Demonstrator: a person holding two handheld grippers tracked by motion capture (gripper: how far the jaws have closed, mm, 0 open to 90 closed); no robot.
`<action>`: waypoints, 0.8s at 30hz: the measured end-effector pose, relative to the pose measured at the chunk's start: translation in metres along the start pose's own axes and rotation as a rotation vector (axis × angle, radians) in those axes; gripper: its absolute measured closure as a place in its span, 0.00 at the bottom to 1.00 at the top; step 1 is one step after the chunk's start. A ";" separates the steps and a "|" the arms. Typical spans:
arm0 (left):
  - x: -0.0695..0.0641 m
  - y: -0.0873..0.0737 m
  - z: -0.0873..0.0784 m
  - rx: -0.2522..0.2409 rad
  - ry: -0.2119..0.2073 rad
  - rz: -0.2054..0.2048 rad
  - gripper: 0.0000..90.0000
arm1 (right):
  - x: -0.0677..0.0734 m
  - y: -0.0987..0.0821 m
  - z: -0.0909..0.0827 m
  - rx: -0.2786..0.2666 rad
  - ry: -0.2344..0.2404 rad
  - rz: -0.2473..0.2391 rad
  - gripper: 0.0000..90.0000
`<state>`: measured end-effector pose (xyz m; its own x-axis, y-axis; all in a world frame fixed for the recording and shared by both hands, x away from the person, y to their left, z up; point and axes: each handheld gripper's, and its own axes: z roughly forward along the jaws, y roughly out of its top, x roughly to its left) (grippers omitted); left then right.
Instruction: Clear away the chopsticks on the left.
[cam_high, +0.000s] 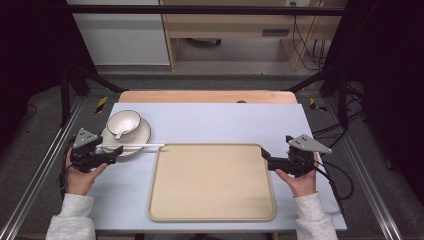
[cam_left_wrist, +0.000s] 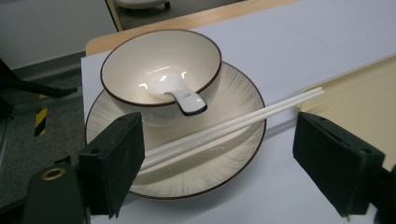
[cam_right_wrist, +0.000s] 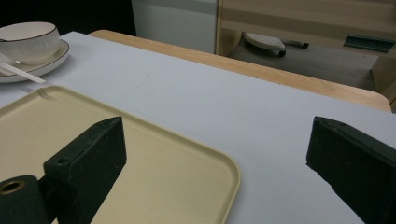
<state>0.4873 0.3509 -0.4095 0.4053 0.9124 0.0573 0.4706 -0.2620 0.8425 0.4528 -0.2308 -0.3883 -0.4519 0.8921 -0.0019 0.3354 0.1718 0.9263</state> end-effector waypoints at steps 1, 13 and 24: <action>0.000 0.000 0.000 0.000 0.000 0.000 0.19 | 0.000 0.000 0.000 0.000 0.000 0.000 0.06; 0.007 -0.012 0.036 0.092 0.047 0.056 0.33 | 0.001 -0.002 0.003 0.021 0.001 -0.005 0.06; 0.013 -0.017 0.051 0.111 0.068 0.080 0.44 | 0.001 -0.002 0.004 0.022 0.006 -0.007 0.06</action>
<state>0.5243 0.3510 -0.4498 0.3927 0.9054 0.1612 0.5239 -0.3643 0.7699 0.4551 -0.2282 -0.3915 -0.4590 0.8884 -0.0064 0.3505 0.1877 0.9176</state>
